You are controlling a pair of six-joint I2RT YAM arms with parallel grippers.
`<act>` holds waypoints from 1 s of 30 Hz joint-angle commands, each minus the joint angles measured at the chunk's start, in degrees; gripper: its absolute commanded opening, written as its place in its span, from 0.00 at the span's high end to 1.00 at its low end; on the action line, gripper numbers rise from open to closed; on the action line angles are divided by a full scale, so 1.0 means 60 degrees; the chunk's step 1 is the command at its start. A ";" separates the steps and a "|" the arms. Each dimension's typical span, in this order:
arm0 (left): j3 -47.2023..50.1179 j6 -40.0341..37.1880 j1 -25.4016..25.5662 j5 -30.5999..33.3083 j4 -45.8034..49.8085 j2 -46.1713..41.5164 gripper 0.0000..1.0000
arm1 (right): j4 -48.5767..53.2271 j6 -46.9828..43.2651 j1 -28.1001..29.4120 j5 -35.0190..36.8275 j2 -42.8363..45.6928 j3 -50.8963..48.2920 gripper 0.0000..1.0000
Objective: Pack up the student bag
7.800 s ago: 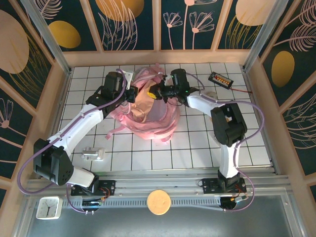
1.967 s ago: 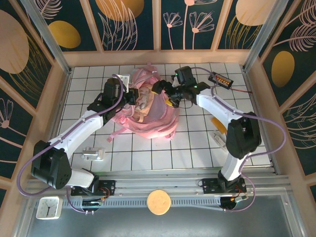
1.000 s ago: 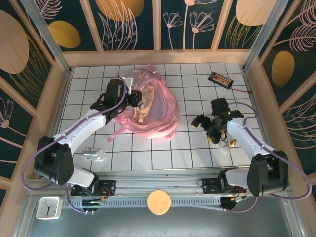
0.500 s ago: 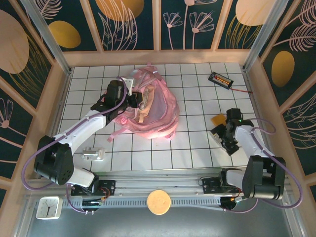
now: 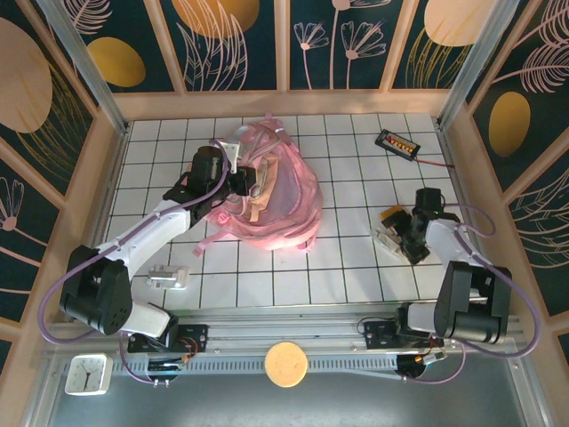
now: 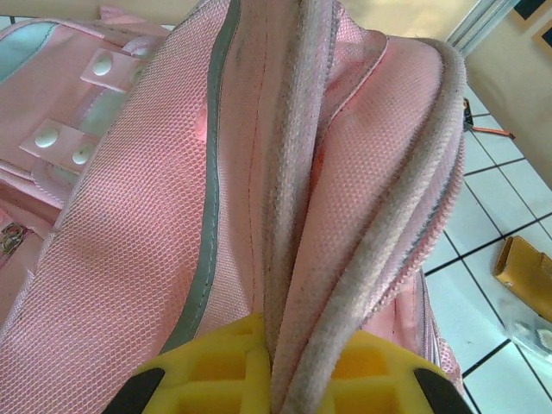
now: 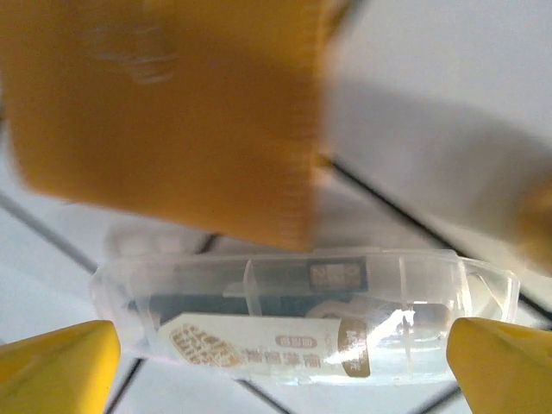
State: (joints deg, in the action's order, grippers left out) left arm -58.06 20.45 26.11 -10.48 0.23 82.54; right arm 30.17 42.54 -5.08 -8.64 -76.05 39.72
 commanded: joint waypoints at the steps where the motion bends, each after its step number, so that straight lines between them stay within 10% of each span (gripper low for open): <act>1: -0.0063 -0.0084 0.0045 -0.0233 -0.0617 -0.0346 1.00 | -0.1406 0.0611 0.1465 -0.1459 -0.0881 0.0190 0.01; 13: -0.0238 -0.0050 0.0046 -0.0376 -0.0567 -0.0177 1.00 | 0.1158 0.0383 0.3942 -0.0187 -0.1633 0.3194 0.01; 21: -0.0393 0.0115 0.0043 -0.0097 -0.0010 -0.0647 0.40 | 0.0767 -0.1624 0.5989 -0.1220 -0.2451 0.5286 0.01; 30: 0.0070 0.1663 -0.1116 0.1704 0.2685 -0.2069 0.36 | -0.0477 -0.1152 0.7344 -0.1615 -0.3587 0.5996 0.01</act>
State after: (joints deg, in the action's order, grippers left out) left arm -59.64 24.25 23.79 -4.56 9.19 72.84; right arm 29.41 34.89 38.48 -16.91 -95.98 74.76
